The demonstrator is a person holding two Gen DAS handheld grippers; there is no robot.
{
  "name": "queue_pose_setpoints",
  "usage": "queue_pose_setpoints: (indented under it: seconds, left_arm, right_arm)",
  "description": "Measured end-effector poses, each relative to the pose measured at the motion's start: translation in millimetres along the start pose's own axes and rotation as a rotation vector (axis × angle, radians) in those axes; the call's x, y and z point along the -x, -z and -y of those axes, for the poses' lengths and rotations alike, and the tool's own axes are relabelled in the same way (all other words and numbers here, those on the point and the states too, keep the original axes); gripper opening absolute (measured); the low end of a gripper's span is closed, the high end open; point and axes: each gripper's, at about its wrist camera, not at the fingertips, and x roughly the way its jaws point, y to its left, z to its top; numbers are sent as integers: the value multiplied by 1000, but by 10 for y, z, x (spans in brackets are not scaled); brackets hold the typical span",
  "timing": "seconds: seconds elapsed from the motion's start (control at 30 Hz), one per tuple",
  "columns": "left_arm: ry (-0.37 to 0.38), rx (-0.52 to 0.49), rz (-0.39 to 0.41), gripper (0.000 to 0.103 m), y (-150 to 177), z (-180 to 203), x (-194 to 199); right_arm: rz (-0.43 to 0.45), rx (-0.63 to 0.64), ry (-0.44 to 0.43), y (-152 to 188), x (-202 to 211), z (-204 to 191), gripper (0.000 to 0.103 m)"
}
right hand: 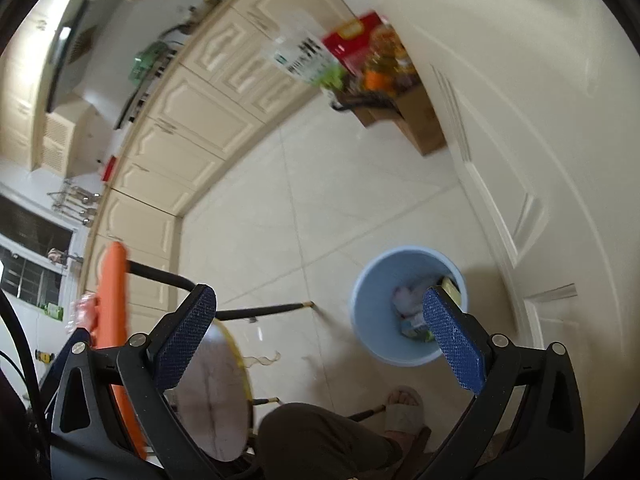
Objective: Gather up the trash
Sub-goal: 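Carry both items to the blue bin and open both grippers over it, then return both tools to the orange table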
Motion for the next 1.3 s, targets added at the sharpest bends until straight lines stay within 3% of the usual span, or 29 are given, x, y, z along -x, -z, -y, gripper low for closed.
queue_pose_setpoints:
  seconds: [0.37,0.77,1.03,1.23,1.3]
  left_arm:
    - [-99,179,236,102,729,-944,1607]
    - [-333,372,417,102,1804,-1704,2957]
    - [-461,477,403,102,2424,-1963,3161]
    - [-499,561,333,102,2515,-2227,2953]
    - [-498,575,312,102,2350,-2342,2832]
  right_arm:
    - [177,304,-123,350,844,-1756,103]
    - [222,659,-203,1323,1015,-3562,103]
    - [145,850,-222,1978,710,-4276,103]
    - [16,902,-206,2230,112,-4537,103]
    - [-26,907,-192,2280,-113,-4556,103]
